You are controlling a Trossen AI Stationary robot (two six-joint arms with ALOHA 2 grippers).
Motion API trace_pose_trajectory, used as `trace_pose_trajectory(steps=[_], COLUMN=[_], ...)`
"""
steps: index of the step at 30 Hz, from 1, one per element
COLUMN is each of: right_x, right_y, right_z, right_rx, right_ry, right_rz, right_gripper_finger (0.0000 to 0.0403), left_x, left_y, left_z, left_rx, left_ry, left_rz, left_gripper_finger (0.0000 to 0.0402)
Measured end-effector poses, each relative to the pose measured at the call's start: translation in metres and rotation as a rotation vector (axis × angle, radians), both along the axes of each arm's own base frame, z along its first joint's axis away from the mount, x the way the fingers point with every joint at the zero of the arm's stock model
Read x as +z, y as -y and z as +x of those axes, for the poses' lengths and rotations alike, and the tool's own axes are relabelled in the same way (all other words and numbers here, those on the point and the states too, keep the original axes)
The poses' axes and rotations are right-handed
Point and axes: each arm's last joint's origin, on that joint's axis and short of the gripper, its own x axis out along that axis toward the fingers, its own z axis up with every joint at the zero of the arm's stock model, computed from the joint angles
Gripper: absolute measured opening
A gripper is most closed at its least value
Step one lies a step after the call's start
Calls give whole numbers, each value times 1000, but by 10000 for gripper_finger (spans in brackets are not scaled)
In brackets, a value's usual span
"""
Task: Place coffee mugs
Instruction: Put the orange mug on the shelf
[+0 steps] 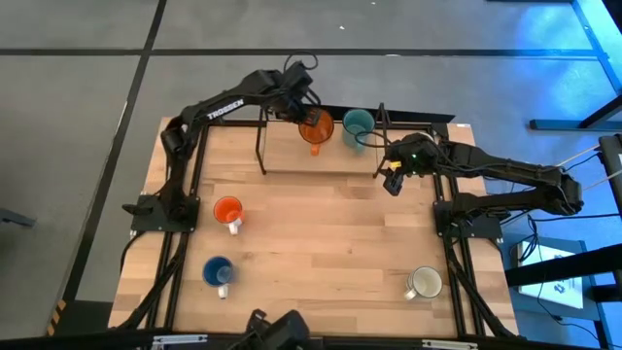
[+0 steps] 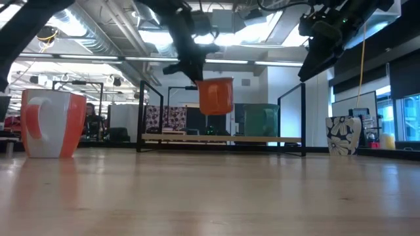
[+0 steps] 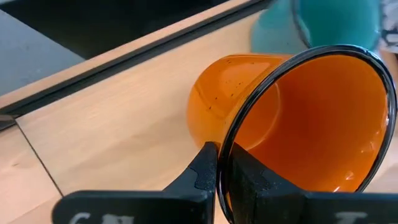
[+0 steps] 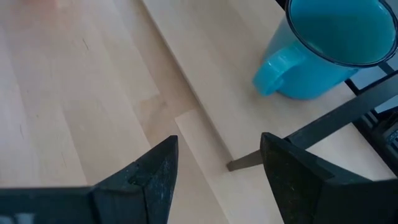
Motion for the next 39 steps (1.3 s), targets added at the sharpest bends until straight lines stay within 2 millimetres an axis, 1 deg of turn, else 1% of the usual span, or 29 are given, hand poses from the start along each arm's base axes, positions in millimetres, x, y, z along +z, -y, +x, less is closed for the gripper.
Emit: trace_pose_trajectory(steps=[3,9,11,18,28,39], right_x=[0,0,0,0,0,0], right_y=[0,0,0,0,0,0], right_z=[0,0,0,0,0,0], right_rx=[0,0,0,-1,-4,-4], right_ry=[0,0,1,1,2,2], right_rz=[0,0,0,1,4,5], right_gripper_finger=[214,214,214,214,214,214], left_x=[-12,-28,-36,-55,-59,-57], left_y=[-10,-26,-30,-37,-42,-44], left_z=[3,7,11,21,23,27], left_rx=[13,40,44,47,63,92], left_ry=[-1,18,14,22,57,98], left_rz=[-16,-39,-43,-52,-77,-56], left_gripper_finger=[12,12,12,12,21,72])
